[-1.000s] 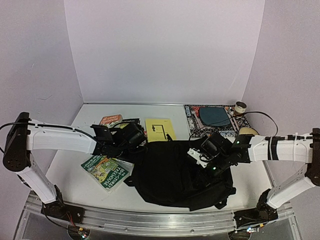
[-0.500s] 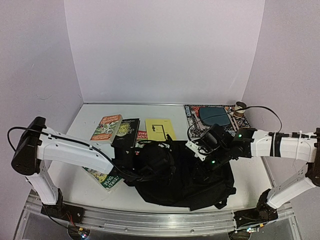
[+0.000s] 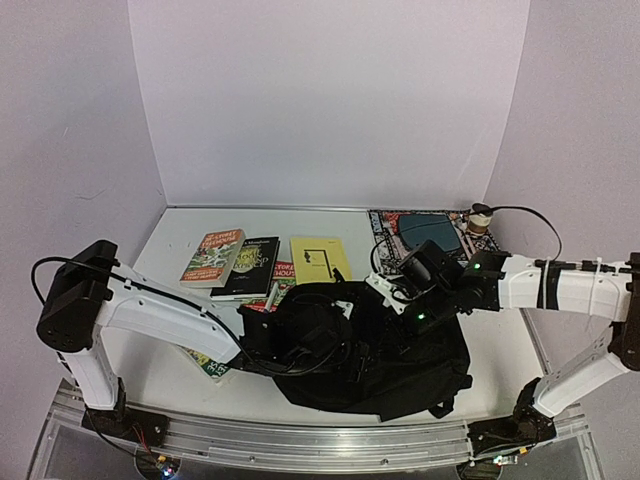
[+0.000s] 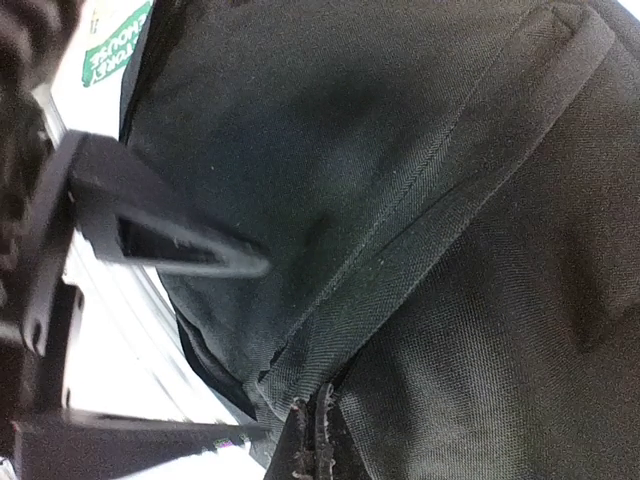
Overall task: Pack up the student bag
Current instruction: Hold the student bag at the center of the board, then unzip the lower front pocket of the student bag.
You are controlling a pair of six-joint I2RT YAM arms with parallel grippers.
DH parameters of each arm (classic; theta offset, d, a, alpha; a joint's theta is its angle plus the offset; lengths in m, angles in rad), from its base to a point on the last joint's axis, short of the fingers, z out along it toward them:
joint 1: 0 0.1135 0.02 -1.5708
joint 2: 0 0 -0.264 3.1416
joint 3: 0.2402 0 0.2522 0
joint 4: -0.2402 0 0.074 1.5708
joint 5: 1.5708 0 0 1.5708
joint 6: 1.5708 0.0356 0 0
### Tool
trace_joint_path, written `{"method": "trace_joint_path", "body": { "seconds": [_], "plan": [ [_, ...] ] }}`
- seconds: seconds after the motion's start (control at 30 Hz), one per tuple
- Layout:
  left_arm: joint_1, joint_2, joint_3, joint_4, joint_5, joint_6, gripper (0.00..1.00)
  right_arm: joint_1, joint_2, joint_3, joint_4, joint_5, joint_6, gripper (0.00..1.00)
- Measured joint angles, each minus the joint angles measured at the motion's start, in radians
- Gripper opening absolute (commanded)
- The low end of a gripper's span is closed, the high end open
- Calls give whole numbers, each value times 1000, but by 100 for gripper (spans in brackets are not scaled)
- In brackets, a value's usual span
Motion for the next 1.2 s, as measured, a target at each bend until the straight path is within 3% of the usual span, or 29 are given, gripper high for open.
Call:
{"method": "trace_joint_path", "body": {
  "seconds": [0.2, 0.3, 0.6, 0.97, 1.2],
  "plan": [
    [0, 39, 0, 57, 46, 0, 61, 0, 6, 4, 18, -4, 18, 0],
    [0, 74, 1, 71, 55, 0, 53, 0, 18, 16, 21, -11, 22, 0],
    [0, 107, 19, 79, 61, 40, 1, 0, 30, 22, 38, -17, 25, 0],
    [6, 83, -8, 100, 71, 63, 0, -6, 60, 64, 19, 93, 0, 0],
    [-4, 41, -31, 96, 69, 101, 0, -100, 166, 160, 13, 141, -37, 0]
  ]
}}
